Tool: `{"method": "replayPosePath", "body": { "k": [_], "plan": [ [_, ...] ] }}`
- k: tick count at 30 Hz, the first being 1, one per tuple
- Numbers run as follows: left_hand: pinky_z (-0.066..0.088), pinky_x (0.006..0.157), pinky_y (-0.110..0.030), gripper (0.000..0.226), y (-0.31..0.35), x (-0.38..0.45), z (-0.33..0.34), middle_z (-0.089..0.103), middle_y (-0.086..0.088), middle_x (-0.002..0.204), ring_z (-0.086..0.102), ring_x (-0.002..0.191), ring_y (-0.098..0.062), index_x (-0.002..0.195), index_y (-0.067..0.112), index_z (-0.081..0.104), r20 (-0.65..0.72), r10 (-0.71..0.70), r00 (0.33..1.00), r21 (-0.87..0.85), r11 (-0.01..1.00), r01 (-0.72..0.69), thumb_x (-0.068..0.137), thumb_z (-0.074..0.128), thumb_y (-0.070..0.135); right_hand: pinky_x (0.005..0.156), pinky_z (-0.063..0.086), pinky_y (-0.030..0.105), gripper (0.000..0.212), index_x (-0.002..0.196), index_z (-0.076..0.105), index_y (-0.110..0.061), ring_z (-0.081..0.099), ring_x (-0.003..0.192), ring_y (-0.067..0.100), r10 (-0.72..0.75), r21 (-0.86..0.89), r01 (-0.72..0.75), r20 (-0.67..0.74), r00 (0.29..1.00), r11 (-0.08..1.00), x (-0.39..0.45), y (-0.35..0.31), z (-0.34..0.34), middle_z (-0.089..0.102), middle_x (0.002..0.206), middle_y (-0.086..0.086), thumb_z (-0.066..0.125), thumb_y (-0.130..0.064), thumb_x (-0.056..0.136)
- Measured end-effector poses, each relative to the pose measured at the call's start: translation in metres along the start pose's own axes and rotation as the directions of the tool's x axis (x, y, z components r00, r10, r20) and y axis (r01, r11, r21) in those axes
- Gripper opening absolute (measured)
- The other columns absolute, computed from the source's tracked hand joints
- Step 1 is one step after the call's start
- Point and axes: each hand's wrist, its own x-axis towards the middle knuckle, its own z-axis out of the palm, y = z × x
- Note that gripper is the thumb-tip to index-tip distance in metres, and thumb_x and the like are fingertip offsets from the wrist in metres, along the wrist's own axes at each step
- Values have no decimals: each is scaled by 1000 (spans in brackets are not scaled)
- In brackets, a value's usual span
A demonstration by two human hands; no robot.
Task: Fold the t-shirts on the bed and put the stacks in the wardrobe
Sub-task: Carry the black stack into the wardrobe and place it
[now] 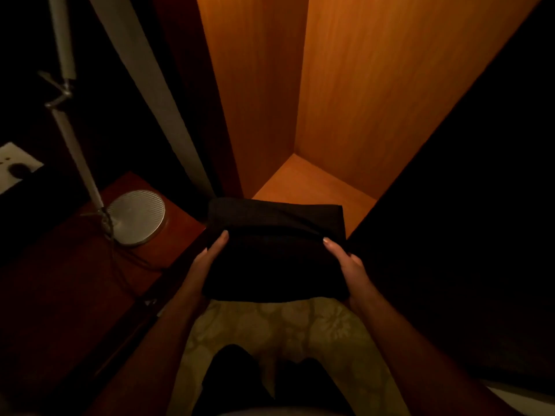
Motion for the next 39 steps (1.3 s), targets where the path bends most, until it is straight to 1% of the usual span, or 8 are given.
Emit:
{"method": "replayPosePath", "body": {
  "k": [4, 6, 8, 13, 19, 24, 30, 39],
  "plan": [
    [54, 72, -25, 69, 25, 62, 11, 70, -2, 111, 73, 88, -10, 118, 16, 64, 82, -48, 995, 42, 998, 45, 63, 81, 55, 84, 59, 48, 117, 128, 60, -15, 71, 95, 30, 41, 13, -40, -83, 996, 999, 45, -5, 20, 70, 113, 10, 90, -69, 29],
    [55, 67, -21, 34, 27, 101, 9, 72, 0, 104, 73, 80, -6, 106, 17, 67, 110, -51, 993, 47, 998, 46, 80, 69, 38, 85, 59, 47, 113, 129, 59, -16, 71, 97, 30, 38, 34, -34, -108, 993, 999, 69, -3, 32, 70, 114, 9, 89, -68, 33],
    [55, 65, -18, 25, 28, 143, 4, 73, 3, 97, 72, 77, -4, 106, 16, 67, 111, -37, 993, 79, 996, 28, 86, 64, 31, 86, 58, 48, 108, 130, 54, -15, 69, 99, 31, 61, 82, -50, -131, 990, 995, 94, 1, 45, 67, 117, 10, 89, -63, 41],
    [50, 97, -35, 81, 24, 245, 7, 70, -8, 121, 68, 109, -22, 119, 14, 69, 290, -141, 947, 167, 981, 95, 52, 89, 55, 83, 58, 52, 129, 143, 41, -20, 67, 102, 33, 114, 186, -72, -226, 967, 980, 162, 20, 61, 62, 124, 11, 90, -67, 33],
    [57, 79, -29, 37, 14, 358, 51, 73, -3, 113, 70, 105, -19, 122, 18, 64, 425, -236, 874, 268, 955, 128, 99, 49, 42, 87, 56, 54, 135, 149, 37, -26, 66, 106, 34, 148, 301, -65, -263, 953, 951, 274, 46, 60, 60, 129, 10, 92, -67, 33],
    [46, 104, -40, 55, -15, 455, 63, 62, -7, 135, 62, 120, -25, 142, 18, 52, 471, -240, 849, 275, 954, 116, 96, 54, 48, 85, 57, 52, 119, 139, 50, -26, 71, 97, 33, 116, 293, -34, -269, 956, 956, 376, 67, 52, 68, 120, 8, 92, -67, 36],
    [47, 101, -42, 53, -54, 566, 75, 66, -8, 129, 64, 118, -26, 135, 20, 57, 497, -197, 845, 282, 958, 58, 93, 56, 52, 97, 51, 52, 127, 147, 39, -32, 66, 111, 28, 67, 281, -2, -224, 972, 960, 529, 103, 29, 60, 133, 2, 88, -73, 37],
    [48, 100, -43, 58, -101, 662, 73, 64, -9, 131, 63, 119, -25, 140, 20, 52, 529, -144, 836, 293, 956, -21, 93, 54, 53, 97, 52, 46, 119, 141, 48, -31, 67, 109, 25, -3, 112, 22, -162, 987, 993, 611, 113, 47, 66, 125, 1, 77, -84, 39]
  ]
}}
